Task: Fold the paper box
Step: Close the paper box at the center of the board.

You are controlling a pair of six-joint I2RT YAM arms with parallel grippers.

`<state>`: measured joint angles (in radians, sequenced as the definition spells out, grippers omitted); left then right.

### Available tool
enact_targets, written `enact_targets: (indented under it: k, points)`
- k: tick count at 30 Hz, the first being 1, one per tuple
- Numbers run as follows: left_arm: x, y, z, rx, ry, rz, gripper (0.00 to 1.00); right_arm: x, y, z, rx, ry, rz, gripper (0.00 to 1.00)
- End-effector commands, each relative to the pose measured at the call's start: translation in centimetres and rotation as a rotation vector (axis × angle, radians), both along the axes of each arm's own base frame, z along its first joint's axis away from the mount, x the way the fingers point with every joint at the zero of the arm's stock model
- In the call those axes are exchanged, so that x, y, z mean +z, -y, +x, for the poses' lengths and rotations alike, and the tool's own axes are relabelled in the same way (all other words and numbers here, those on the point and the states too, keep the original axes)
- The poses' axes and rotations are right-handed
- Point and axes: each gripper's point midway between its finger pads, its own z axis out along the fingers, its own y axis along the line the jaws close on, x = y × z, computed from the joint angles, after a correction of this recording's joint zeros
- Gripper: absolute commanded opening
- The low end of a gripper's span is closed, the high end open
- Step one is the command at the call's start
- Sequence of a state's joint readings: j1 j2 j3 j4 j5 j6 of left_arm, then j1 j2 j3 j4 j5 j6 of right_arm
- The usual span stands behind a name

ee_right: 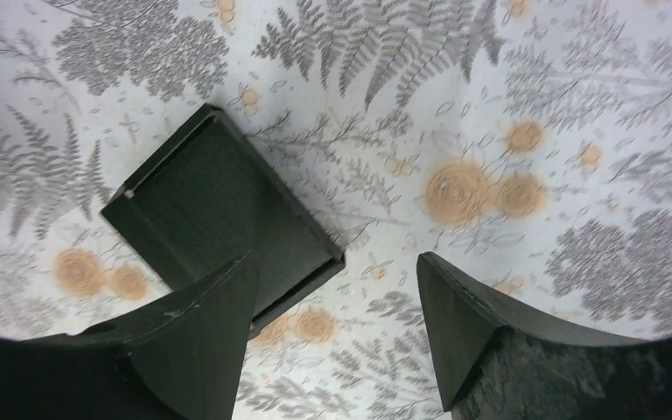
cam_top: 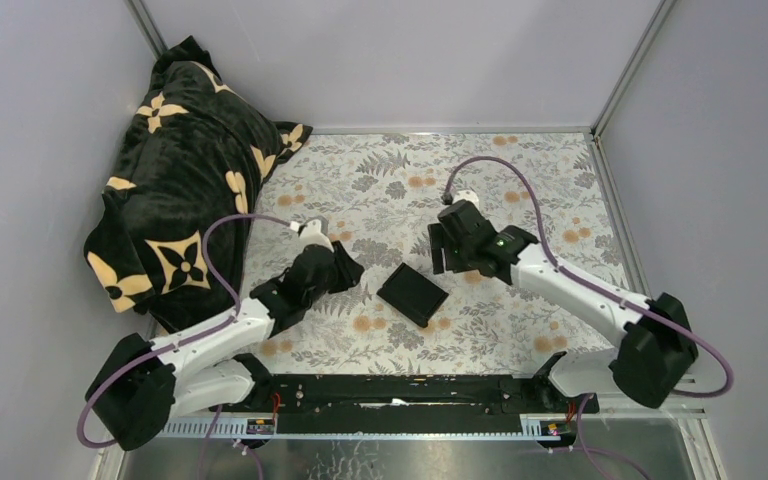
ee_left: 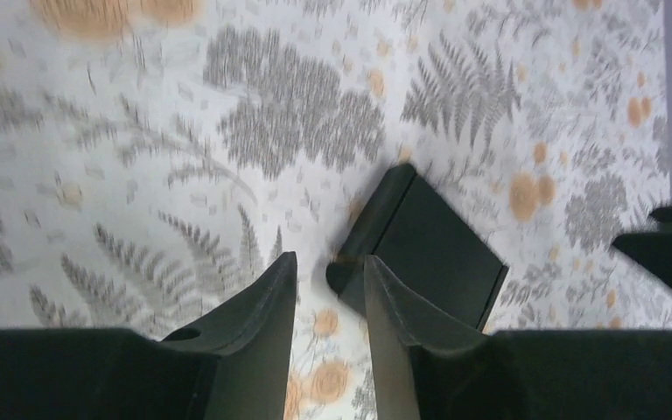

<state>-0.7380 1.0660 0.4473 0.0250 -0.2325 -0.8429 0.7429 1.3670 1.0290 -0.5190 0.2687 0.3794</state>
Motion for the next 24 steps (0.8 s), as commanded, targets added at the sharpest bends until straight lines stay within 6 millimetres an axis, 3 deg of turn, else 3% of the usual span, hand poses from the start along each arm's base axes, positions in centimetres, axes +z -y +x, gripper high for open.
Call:
enact_targets:
  k: [1,7,15,24]
  points:
    - [0.3,-0.8,2.3,-0.059,0.003,0.069,0.41,0.2,-0.9,-2.8,-0.079,-0.092,0.178,0.75]
    - [-1.0,1.5,4.1,-0.199,-0.026,-0.046,0.45,0.2,-4.7,-6.5,0.002,-0.185,0.515,0.85]
    - [-1.3,3.9,3.6,-0.322,-0.011,-0.166,0.46,-1.8,-5.0,-8.4,0.014,-0.235,0.609,0.86]
    - [-2.7,4.3,3.5,-0.373,-0.004,-0.177,0.46,-2.1,-5.5,-8.5,-0.013,-0.207,0.721,0.85]
